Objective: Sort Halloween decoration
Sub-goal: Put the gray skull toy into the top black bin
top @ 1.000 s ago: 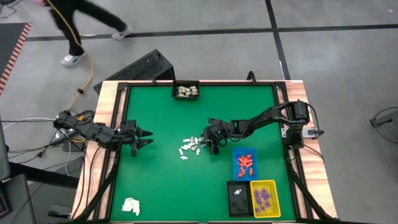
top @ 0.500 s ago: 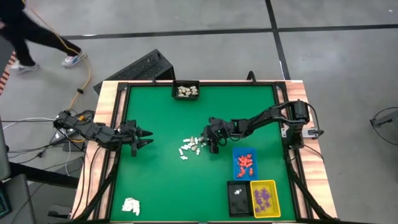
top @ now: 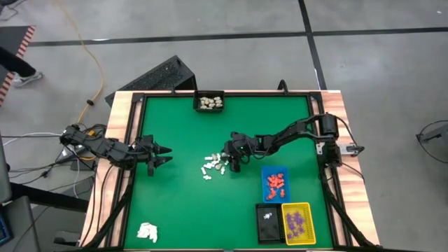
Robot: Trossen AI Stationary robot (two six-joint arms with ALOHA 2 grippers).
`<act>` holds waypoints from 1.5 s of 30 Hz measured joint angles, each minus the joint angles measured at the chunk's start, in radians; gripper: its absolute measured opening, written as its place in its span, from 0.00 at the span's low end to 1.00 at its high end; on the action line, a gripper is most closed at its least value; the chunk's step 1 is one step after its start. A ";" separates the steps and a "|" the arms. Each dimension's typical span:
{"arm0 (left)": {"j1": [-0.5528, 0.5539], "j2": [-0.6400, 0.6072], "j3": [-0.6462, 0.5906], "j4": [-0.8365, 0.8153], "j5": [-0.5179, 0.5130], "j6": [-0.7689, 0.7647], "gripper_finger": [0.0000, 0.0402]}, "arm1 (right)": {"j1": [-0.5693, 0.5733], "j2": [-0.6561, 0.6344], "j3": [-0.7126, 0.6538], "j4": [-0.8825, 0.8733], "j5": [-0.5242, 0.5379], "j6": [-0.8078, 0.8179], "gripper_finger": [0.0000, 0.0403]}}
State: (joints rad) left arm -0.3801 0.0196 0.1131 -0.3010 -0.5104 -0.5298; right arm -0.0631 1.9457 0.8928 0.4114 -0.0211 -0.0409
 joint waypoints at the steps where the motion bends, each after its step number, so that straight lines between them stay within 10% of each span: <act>1: 0.000 0.000 0.000 0.001 0.000 -0.001 0.47 | 0.000 0.000 0.000 0.000 0.004 0.003 0.44; 17: 0.000 0.000 0.000 -0.001 0.004 0.000 0.47 | -0.010 -0.022 -0.003 -0.033 0.008 0.065 0.20; 30: 0.000 0.000 0.000 -0.001 0.001 0.001 0.47 | -0.019 -0.126 -0.006 -0.046 0.048 0.062 0.20; 45: 0.000 0.000 0.000 0.000 -0.026 0.010 0.47 | -0.150 -0.124 0.160 0.052 0.315 0.121 0.20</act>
State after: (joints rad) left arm -0.3798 0.0193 0.1131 -0.3012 -0.5367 -0.5194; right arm -0.2133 1.8221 1.0524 0.4633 0.2935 0.0796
